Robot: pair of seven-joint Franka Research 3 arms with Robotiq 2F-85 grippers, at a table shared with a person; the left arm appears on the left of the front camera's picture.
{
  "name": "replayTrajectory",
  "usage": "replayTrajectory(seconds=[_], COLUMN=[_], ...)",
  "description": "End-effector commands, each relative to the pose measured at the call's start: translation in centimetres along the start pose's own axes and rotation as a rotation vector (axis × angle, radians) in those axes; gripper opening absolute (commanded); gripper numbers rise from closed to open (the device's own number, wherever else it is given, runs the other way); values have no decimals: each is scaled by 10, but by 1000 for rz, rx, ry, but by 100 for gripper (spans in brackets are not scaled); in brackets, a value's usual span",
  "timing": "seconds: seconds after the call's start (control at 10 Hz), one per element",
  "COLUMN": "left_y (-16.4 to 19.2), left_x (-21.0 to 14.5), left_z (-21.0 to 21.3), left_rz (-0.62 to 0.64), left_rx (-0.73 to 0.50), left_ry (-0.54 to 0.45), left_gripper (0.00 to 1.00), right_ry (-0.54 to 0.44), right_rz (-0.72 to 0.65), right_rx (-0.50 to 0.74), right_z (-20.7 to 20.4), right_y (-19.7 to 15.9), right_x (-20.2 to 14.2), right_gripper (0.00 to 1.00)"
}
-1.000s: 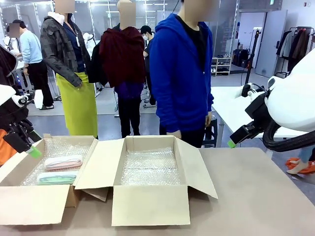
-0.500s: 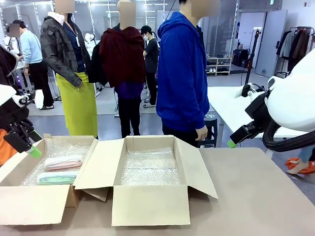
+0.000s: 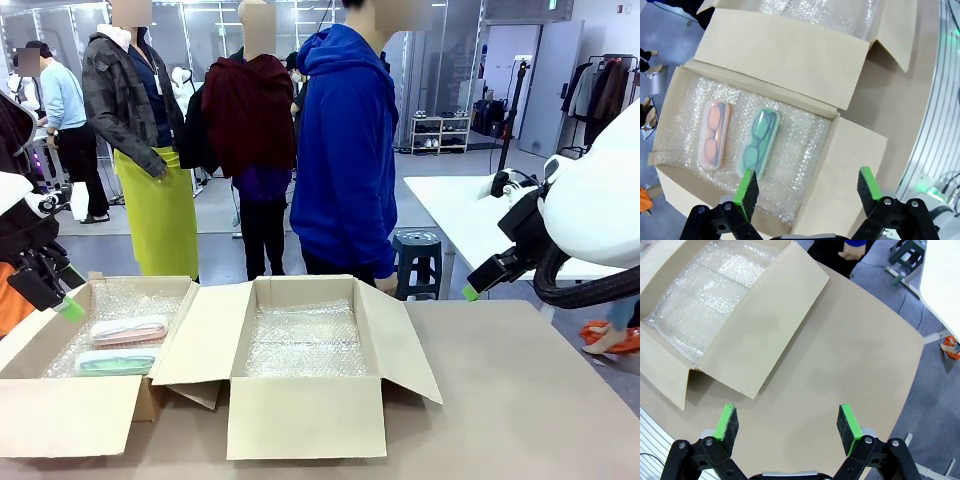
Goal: Pack the glasses set securely to prepare it for shipping.
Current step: Position the Package Box on the left side of the table.
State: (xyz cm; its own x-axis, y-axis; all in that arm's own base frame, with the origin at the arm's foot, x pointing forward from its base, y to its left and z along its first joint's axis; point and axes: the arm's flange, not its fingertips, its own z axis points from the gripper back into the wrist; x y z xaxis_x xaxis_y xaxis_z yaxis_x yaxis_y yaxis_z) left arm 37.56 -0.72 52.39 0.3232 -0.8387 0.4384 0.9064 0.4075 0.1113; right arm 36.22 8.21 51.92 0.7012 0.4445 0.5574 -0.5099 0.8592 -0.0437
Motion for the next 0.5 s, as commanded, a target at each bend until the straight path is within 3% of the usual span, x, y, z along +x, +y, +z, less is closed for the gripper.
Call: replayTrajectory(seconds=[0.0,0.4], left_y=[2,2], left_x=[2,2], left_z=[2,2], left_rz=[15,15], left_rx=[23,23], left_ry=[14,14], left_gripper=[100,100], right_ry=[2,2], right_rz=[-20,-20], right_rx=[-12,-12], right_z=[1,1], right_y=[3,3], right_x=[1,1], right_gripper=[100,100])
